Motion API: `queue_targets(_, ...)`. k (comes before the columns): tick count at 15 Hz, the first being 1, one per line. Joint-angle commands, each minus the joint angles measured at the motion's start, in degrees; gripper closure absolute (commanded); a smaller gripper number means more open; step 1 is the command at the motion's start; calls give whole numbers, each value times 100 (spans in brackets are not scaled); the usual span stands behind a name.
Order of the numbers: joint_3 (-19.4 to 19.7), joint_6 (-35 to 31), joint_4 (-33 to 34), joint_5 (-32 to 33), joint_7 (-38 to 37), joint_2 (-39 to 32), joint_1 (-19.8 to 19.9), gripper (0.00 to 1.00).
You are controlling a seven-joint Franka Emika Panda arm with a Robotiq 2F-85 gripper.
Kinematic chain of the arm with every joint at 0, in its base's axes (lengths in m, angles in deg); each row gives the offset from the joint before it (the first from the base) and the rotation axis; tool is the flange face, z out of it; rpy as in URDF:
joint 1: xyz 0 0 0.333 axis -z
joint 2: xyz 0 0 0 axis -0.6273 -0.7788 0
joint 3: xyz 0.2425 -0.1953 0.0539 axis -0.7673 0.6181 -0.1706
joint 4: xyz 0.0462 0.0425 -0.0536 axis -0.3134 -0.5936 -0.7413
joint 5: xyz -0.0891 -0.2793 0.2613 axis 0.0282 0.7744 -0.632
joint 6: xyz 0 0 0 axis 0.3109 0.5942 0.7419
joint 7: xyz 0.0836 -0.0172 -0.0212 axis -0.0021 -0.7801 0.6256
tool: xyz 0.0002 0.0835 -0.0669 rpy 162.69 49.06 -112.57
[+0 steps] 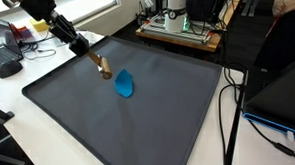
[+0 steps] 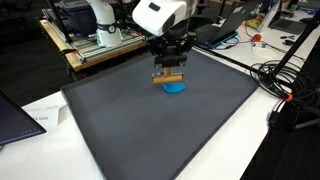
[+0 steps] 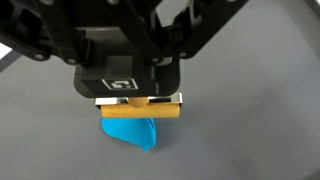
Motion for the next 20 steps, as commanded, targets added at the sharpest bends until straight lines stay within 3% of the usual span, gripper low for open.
queue_targets(1, -37, 580, 1196, -479, -473, -779, 299, 78)
queue_targets(11, -99, 695, 2406, -743, -1486, -1876, 849, 78)
queue_targets(20, -131, 791, 2162, -764, -1078, -1545, 1252, 78)
